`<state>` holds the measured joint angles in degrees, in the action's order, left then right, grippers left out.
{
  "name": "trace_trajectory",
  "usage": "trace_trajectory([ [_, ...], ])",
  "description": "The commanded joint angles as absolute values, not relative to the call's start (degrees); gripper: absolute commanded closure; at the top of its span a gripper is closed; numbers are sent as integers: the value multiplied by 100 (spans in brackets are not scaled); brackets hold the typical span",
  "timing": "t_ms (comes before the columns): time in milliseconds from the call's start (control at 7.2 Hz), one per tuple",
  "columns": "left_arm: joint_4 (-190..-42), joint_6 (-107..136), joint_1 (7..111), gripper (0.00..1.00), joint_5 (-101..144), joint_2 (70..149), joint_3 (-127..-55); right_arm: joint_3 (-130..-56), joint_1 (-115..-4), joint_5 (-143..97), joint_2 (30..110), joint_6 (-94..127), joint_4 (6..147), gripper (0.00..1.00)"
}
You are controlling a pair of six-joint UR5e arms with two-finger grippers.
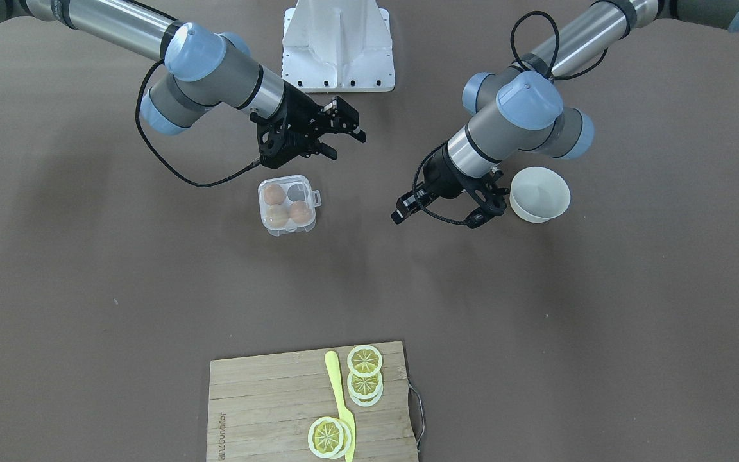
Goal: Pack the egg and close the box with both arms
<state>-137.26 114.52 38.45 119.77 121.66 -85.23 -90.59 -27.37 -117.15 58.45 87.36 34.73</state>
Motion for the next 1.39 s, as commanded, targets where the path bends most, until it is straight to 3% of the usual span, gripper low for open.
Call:
trace_trajectory([
  [0,-13711,11452,3876,100,11988,12190,-8517,-9088,-2698,-11646,5792,8911,3524,0],
  [139,-13702,11452,3980,99,11997,12208,-8517,-9114,-2698,-11654,5792,8947,3524,0],
  [278,-13693,11443,4103,2,11997,12208,-8525,-9193,-2707,-11654,5801,8965,3533,0],
  [833,-13667,10667,5131,2,12226,11894,-8709,-10649,-3137,-11865,6168,8895,5121,0],
  [1250,-13658,9293,5843,2,12208,11129,-8842,-10758,-4056,-12556,6818,8415,5343,0],
])
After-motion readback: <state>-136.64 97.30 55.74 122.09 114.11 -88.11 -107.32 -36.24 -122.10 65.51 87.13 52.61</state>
